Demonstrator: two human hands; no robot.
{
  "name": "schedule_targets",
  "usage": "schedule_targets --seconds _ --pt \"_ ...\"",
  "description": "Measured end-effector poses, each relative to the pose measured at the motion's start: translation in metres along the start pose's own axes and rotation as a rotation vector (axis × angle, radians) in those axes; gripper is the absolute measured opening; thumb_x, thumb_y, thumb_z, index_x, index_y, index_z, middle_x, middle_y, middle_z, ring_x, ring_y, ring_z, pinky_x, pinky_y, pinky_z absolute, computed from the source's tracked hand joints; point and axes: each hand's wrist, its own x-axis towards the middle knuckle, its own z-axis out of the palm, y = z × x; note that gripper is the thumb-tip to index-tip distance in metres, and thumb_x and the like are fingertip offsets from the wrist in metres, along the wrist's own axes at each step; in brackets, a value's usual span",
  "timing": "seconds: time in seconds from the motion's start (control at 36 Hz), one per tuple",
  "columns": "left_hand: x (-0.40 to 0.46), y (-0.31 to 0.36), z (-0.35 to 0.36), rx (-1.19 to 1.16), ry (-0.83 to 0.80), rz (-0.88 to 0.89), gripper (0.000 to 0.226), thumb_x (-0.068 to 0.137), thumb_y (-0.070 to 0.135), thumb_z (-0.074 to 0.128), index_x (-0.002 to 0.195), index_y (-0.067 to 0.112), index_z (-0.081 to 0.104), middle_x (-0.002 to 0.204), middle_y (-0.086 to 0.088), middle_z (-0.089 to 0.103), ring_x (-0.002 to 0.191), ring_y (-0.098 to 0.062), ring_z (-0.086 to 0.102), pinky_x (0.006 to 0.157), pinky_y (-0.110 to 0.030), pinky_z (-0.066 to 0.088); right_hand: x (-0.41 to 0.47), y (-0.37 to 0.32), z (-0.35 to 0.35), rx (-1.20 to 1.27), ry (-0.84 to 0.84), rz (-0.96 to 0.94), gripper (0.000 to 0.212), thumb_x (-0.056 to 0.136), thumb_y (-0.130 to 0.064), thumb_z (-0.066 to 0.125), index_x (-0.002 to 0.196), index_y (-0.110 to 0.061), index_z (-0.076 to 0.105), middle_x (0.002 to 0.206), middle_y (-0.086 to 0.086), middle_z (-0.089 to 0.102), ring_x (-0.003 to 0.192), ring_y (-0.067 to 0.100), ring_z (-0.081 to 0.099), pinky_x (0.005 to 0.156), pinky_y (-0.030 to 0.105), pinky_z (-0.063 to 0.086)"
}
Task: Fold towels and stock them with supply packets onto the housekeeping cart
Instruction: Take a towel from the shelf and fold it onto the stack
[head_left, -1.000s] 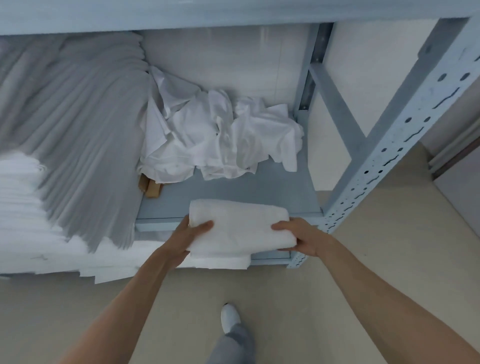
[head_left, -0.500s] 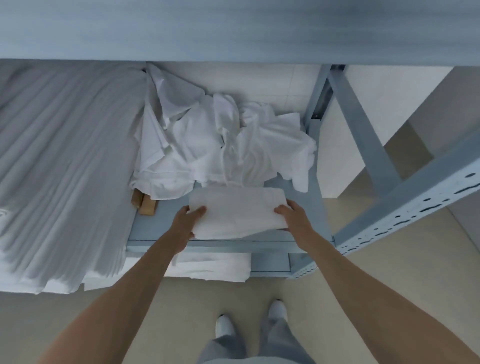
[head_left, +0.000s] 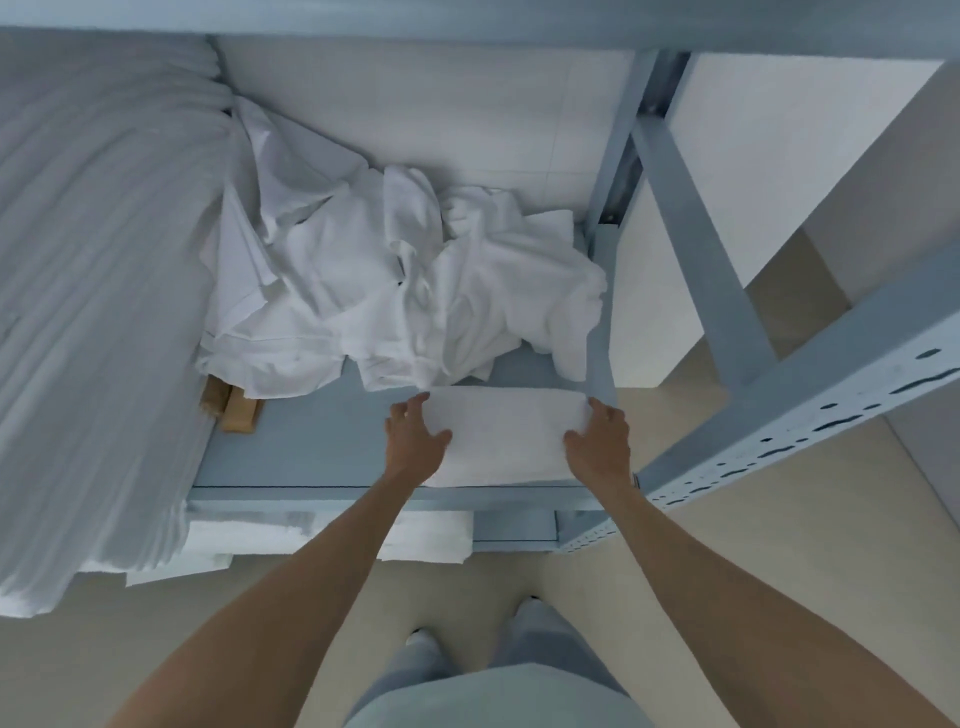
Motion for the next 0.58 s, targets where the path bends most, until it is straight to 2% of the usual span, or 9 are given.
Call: schedule_targets --seconds 0.08,0.14,0.19,0.28,0.36,0.47,0.53,0.58 --pt "0.0 0.012 0.009 0.255 0.016 0.226 0.056 0.091 0.027 0.069 0.142 0.027 0.048 0.155 -0.005 0.029 0.139 -0.031 0.026 0.112 -0.044 0.029 -0.002 -0.007 0.007 -0.261 0.074 -0.252 0.058 0.097 -0.019 0.052 0.151 -0.015 0.031 0.154 0.009 0.028 0.141 0.028 0.028 0.11 0.043 0.029" --pt "0.002 0.019 0.014 0.443 0.068 0.361 0.046 0.091 0.034 0.067 0.136 0.03 0.056 0.159 0.0 0.026 0.144 -0.027 0.021 0.116 -0.044 0.021 -0.001 -0.009 0.013 -0.356 0.067 -0.383 0.057 0.098 -0.023 0.05 0.151 -0.02 0.031 0.158 0.005 0.025 0.145 0.025 0.021 0.116 0.041 0.02" --pt "0.005 0.023 0.017 0.522 0.043 0.44 0.044 0.093 0.038 0.064 0.136 0.03 0.057 0.159 0.001 0.027 0.146 -0.024 0.019 0.117 -0.041 0.014 0.0 -0.008 0.022 -0.423 0.031 -0.452 0.055 0.1 -0.029 0.047 0.152 -0.023 0.03 0.161 0.004 0.021 0.149 0.023 0.015 0.119 0.041 0.013" --pt "0.009 0.014 0.023 0.54 -0.152 0.451 0.056 0.096 0.039 0.061 0.148 0.031 0.042 0.162 0.002 0.023 0.148 -0.022 0.016 0.119 -0.037 0.012 0.006 0.01 0.034 -0.495 -0.048 -0.481 0.056 0.104 -0.038 0.035 0.156 -0.024 0.021 0.165 0.004 0.009 0.152 0.023 0.004 0.121 0.041 0.004" --pt "0.006 -0.005 0.031 0.558 -0.213 0.46 0.063 0.099 0.038 0.056 0.154 0.033 0.028 0.166 0.005 0.013 0.152 -0.019 0.01 0.122 -0.036 0.007 0.011 0.028 0.039 -0.563 -0.083 -0.547 0.059 0.105 -0.043 0.026 0.159 -0.026 0.008 0.166 0.003 0.0 0.153 0.023 -0.004 0.122 0.039 -0.001" --pt "0.011 -0.003 0.032 0.544 -0.22 0.44 0.063 0.097 0.038 0.059 0.153 0.034 0.03 0.165 0.005 0.016 0.15 -0.022 0.014 0.12 -0.038 0.011 0.016 0.024 0.037 -0.567 -0.11 -0.527 0.06 0.104 -0.043 0.032 0.158 -0.025 0.012 0.165 0.004 0.005 0.152 0.025 0.002 0.119 0.041 0.003" --pt "0.016 0.008 0.024 0.493 -0.26 0.391 0.061 0.096 0.038 0.061 0.151 0.032 0.036 0.162 0.004 0.024 0.147 -0.024 0.021 0.118 -0.039 0.016 0.021 0.008 0.03 -0.558 -0.156 -0.465 0.059 0.099 -0.042 0.043 0.153 -0.025 0.024 0.158 0.007 0.019 0.145 0.027 0.018 0.113 0.045 0.014" --pt "0.021 0.022 0.013 0.318 -0.26 0.318 0.055 0.096 0.034 0.063 0.146 0.026 0.044 0.156 -0.001 0.037 0.141 -0.025 0.033 0.115 -0.037 0.026 0.032 -0.017 0.017 -0.61 -0.214 -0.398 0.053 0.095 -0.04 0.048 0.144 -0.024 0.036 0.145 0.009 0.033 0.133 0.03 0.031 0.105 0.047 0.025"
